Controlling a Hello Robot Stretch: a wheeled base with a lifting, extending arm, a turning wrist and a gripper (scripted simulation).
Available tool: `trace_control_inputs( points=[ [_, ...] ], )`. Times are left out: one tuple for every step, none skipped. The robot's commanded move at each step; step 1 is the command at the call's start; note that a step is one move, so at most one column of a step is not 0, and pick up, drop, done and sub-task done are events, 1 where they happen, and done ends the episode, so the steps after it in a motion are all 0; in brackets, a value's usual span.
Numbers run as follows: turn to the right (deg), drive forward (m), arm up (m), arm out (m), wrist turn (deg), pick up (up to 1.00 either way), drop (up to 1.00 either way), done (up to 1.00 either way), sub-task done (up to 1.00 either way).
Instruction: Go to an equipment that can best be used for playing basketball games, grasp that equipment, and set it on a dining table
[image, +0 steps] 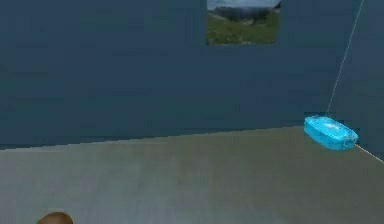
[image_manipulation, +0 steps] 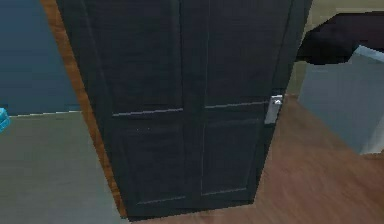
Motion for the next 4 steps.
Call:
trace_control_inputs(
  points=[
    [0.0,0.55,0.00,0.00,0.0,0.00,0.00,0.00,0.00],
    [-45.0,0.00,0.00,0.00,0.0,0.00,0.00,0.00,0.00],
    [-45.0,0.00,0.00,0.00,0.0,0.00,0.00,0.00,0.00],
    [-45.0,0.00,0.00,0.00,0.0,0.00,0.00,0.00,0.00]
  ],
)
